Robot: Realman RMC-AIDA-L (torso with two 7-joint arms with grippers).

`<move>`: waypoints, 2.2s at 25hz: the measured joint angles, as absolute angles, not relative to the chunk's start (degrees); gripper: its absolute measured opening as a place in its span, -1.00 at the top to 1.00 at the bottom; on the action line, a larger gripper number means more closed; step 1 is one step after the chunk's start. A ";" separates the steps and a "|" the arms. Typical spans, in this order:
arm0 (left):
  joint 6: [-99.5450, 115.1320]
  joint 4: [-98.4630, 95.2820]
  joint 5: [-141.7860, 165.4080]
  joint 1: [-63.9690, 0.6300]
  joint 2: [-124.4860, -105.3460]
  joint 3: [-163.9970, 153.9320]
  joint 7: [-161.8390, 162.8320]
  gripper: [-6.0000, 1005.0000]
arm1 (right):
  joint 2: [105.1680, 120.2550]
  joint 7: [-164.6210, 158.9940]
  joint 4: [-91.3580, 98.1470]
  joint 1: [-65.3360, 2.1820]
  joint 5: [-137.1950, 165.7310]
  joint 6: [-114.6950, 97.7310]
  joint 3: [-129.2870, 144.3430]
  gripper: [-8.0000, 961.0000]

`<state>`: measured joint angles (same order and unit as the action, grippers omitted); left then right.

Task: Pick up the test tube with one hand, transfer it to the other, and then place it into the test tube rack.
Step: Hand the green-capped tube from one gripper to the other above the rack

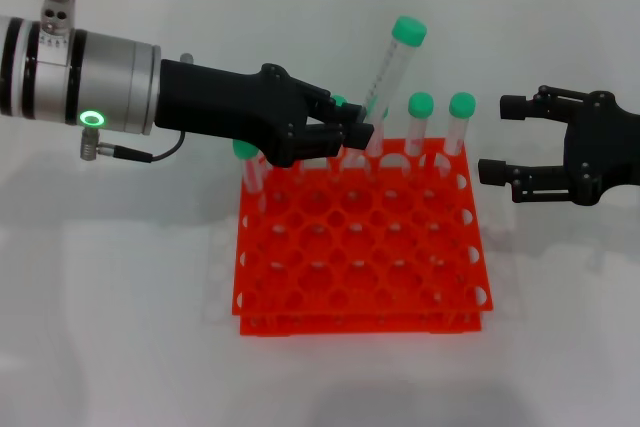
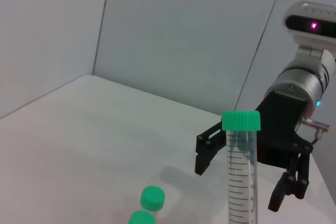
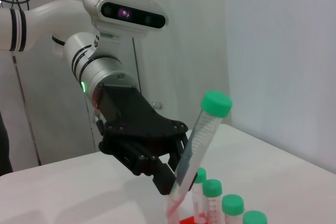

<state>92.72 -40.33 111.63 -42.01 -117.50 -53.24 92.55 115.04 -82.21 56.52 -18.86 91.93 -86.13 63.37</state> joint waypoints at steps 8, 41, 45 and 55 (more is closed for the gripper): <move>91.64 -39.89 113.38 -42.20 -117.30 -53.40 92.32 0.60 | 115.05 -82.10 56.34 -18.87 91.93 -86.11 63.36 -0.79; 89.57 -40.12 114.27 -41.81 -117.05 -52.74 89.39 0.60 | 115.04 -82.00 56.53 -18.80 91.93 -85.73 63.19 -0.79; 89.56 -40.20 113.90 -41.91 -117.14 -52.73 88.97 0.60 | 115.05 -81.92 56.52 -18.92 91.94 -85.69 63.19 -0.79; 89.55 -40.17 111.60 -41.89 -116.86 -52.73 86.77 0.60 | 115.05 -81.39 56.52 -18.90 91.94 -85.95 62.50 -0.79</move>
<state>89.55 -40.17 111.60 -41.89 -116.86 -52.73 86.77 115.05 -81.39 56.52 -18.90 91.94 -85.95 62.50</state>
